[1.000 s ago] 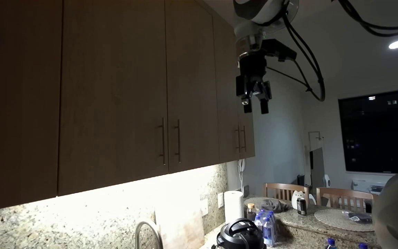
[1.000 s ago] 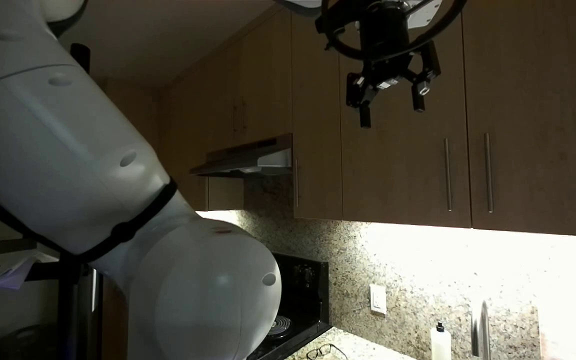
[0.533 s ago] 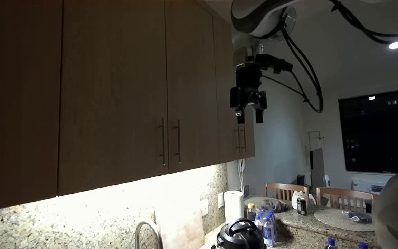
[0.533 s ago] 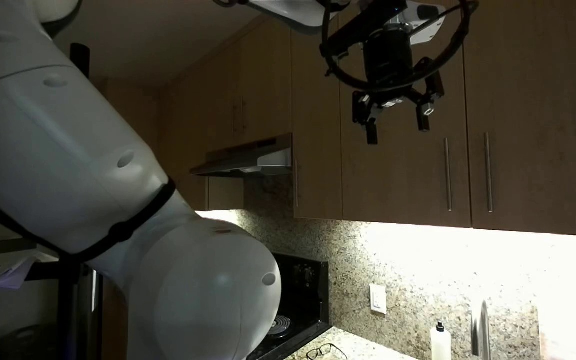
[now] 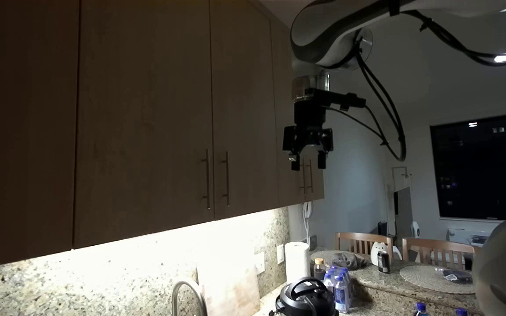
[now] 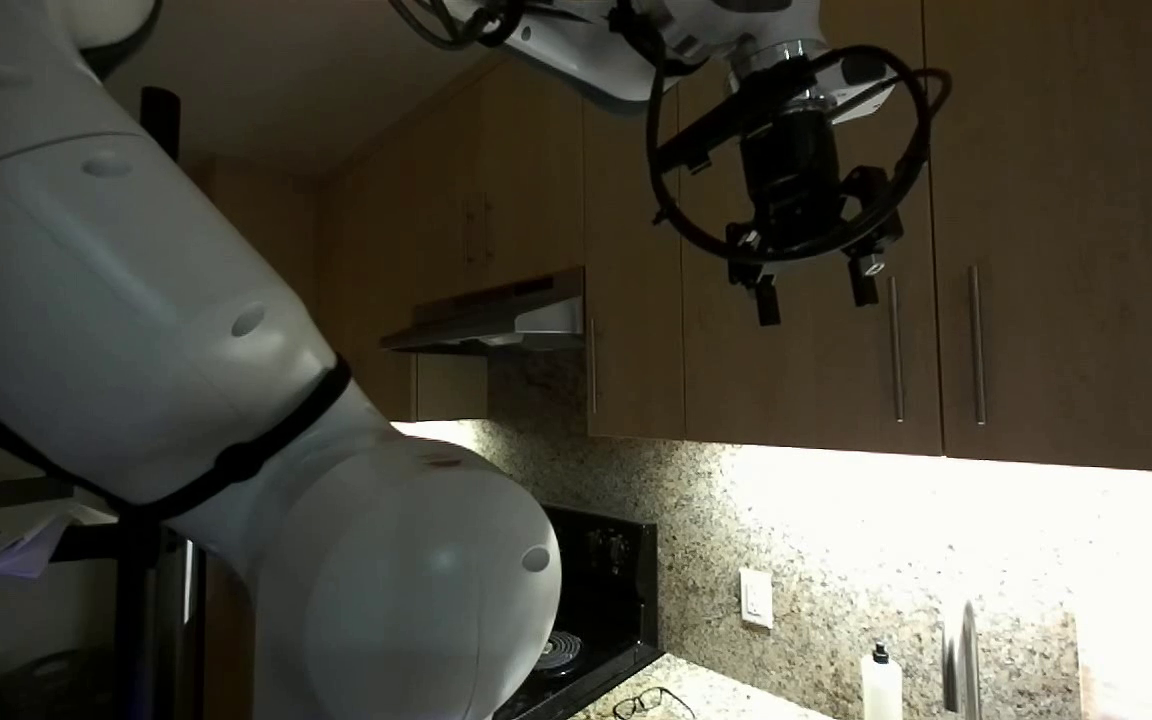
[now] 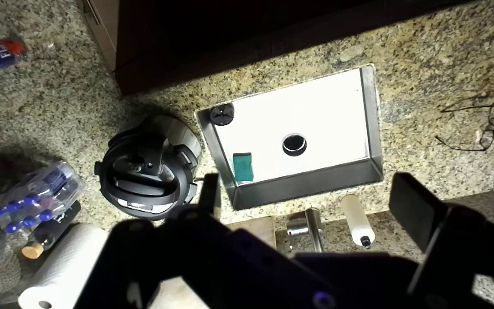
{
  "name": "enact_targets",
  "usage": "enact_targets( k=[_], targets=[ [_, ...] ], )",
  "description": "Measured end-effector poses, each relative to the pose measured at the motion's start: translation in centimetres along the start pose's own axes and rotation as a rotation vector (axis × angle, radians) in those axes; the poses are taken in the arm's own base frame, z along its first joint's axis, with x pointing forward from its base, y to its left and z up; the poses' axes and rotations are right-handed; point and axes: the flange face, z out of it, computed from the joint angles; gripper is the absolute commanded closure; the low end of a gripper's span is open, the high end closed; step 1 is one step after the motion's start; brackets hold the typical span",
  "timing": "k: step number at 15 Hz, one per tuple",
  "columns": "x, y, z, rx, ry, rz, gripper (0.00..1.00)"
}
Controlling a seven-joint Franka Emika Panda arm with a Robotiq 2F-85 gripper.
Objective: Close the cabinet door
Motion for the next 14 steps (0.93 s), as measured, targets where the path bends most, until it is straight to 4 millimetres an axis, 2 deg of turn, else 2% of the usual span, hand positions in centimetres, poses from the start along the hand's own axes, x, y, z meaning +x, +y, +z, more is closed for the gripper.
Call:
enact_targets(
  k=[6,14],
  targets=[
    [-0.6,0.1,1.7,-0.005,-0.003,0.028,0.0],
    [-1.2,0.1,1.9,-0.005,-0.002,0.028,0.0]
  ],
)
